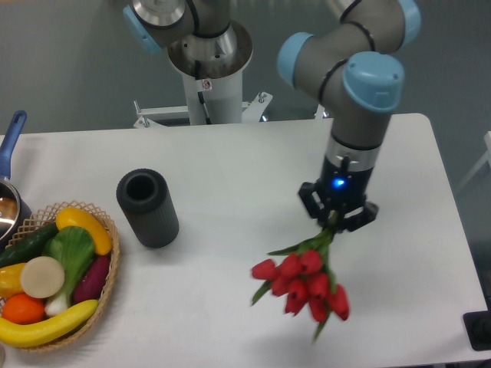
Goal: Insert the flowers into the vase
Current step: 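Carry the red tulip bunch toward the black vase with the gripper, then lower the tulip stems into the black vase opening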
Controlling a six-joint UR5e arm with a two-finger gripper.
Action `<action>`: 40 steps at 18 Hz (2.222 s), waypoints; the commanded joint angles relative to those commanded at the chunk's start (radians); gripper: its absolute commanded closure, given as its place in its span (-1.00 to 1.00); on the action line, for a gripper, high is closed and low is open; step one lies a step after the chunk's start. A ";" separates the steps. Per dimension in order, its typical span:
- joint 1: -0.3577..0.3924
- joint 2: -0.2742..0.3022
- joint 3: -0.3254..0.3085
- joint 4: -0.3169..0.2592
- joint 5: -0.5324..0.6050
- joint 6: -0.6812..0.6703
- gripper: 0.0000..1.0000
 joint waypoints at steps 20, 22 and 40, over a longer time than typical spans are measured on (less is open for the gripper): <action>-0.060 0.164 -0.206 0.242 -0.721 -0.074 1.00; -0.054 0.204 -0.239 0.242 -0.763 -0.069 1.00; -0.057 0.305 -0.442 0.242 -0.781 0.028 0.92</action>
